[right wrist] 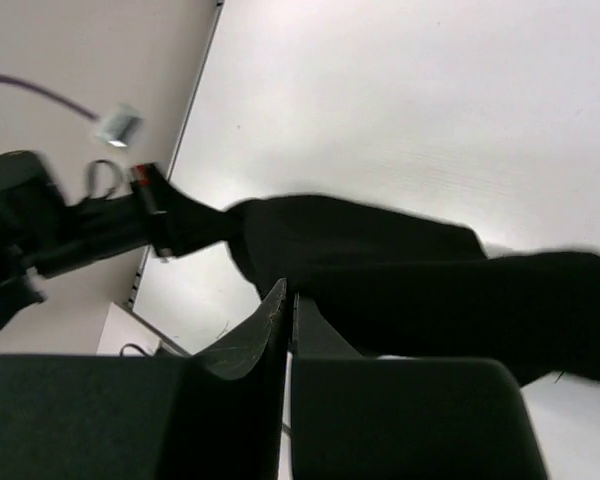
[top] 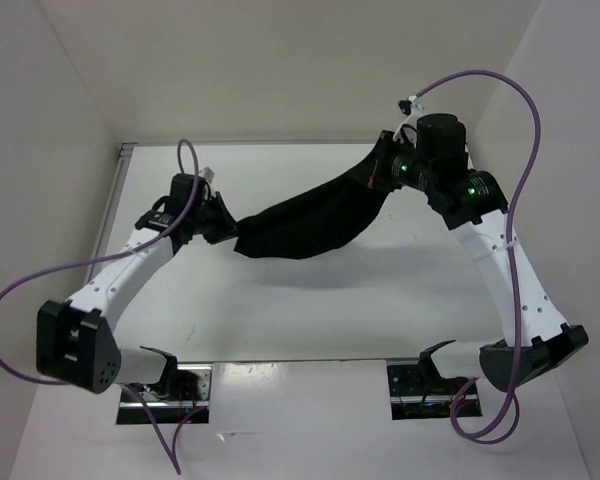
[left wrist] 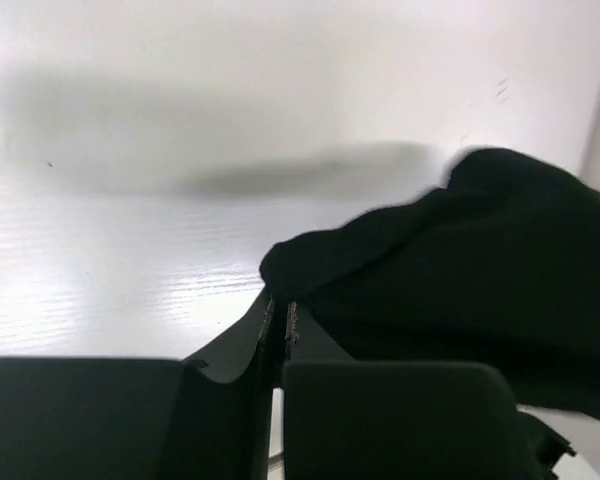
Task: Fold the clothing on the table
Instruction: Flatten the skirt out
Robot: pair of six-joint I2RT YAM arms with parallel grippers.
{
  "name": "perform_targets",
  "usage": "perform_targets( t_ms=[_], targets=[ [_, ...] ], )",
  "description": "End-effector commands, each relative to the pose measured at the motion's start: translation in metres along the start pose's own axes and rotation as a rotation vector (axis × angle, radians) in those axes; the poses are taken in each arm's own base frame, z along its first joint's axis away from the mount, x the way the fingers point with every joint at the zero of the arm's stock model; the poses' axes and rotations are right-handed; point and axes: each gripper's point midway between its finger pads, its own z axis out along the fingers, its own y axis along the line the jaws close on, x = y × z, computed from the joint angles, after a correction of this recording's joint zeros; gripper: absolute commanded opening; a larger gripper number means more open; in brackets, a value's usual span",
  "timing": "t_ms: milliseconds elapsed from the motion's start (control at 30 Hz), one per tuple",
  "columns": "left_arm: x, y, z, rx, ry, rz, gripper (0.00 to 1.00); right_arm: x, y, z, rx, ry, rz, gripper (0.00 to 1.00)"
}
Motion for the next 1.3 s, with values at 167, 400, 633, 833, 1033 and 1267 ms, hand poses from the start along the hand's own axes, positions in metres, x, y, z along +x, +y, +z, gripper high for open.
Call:
perform_targets(
  t_ms=[167,400,633,833,1033,1267],
  targets=[
    [0.030,-0.003,-0.049,0.082,0.028,0.026,0.00,0.082,-0.082,-0.006,0.220,0.133,0.168,0.00],
    [0.051,-0.002,-0.078,0.139,0.006,0.010,0.00,0.108,-0.110,-0.026,0.348,0.144,0.223,0.00],
    [0.054,0.036,-0.031,-0.022,0.068,0.001,0.00,0.130,-0.171,0.041,0.475,0.222,0.315,0.10],
    [0.039,0.060,0.019,-0.147,0.080,-0.017,0.00,0.141,-0.237,0.069,0.775,0.205,0.328,0.38],
    [0.021,0.062,0.039,-0.179,0.069,-0.034,0.00,0.177,-0.162,0.067,0.637,0.299,0.246,0.52],
    [0.022,0.062,0.045,-0.180,0.084,-0.046,0.00,0.266,-0.101,0.064,0.423,0.485,0.327,0.46]
  ],
)
